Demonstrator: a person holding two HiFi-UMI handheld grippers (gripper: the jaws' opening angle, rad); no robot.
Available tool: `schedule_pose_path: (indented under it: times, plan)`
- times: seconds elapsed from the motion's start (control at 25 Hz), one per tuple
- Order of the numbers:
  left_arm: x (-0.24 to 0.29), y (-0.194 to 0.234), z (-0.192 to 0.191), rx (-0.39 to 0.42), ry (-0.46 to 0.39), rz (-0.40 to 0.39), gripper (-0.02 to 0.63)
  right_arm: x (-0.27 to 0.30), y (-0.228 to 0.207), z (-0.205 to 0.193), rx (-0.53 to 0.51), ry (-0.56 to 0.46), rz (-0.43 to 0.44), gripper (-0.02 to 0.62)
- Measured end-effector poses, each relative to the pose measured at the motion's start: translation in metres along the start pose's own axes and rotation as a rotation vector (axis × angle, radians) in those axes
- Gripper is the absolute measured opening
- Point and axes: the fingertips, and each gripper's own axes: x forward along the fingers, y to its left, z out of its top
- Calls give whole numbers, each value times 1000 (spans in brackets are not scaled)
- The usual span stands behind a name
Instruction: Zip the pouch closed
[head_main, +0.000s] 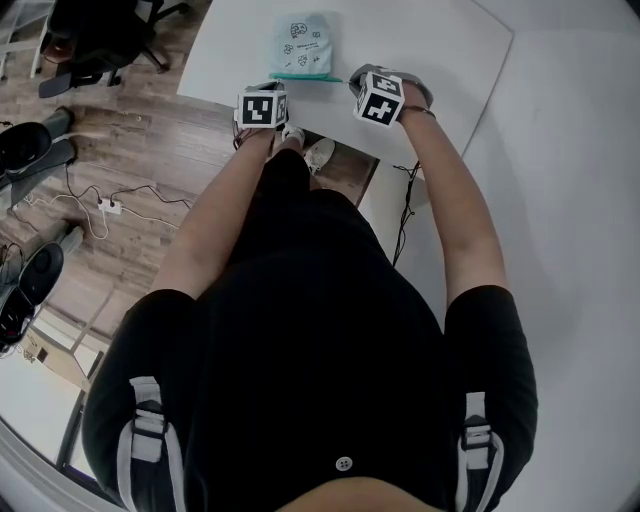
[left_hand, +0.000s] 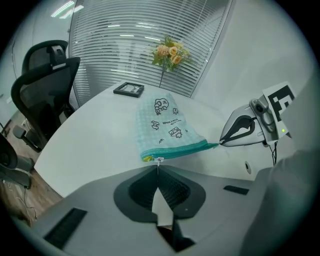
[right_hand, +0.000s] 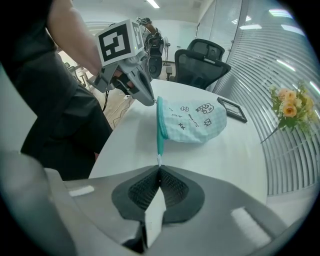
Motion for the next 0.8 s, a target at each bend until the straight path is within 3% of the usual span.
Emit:
schedule_pose_path:
  times: [0.8]
  plan:
    - [3,9,-3,75,37,-59,26,9,8,-7,168,-47,-8,14]
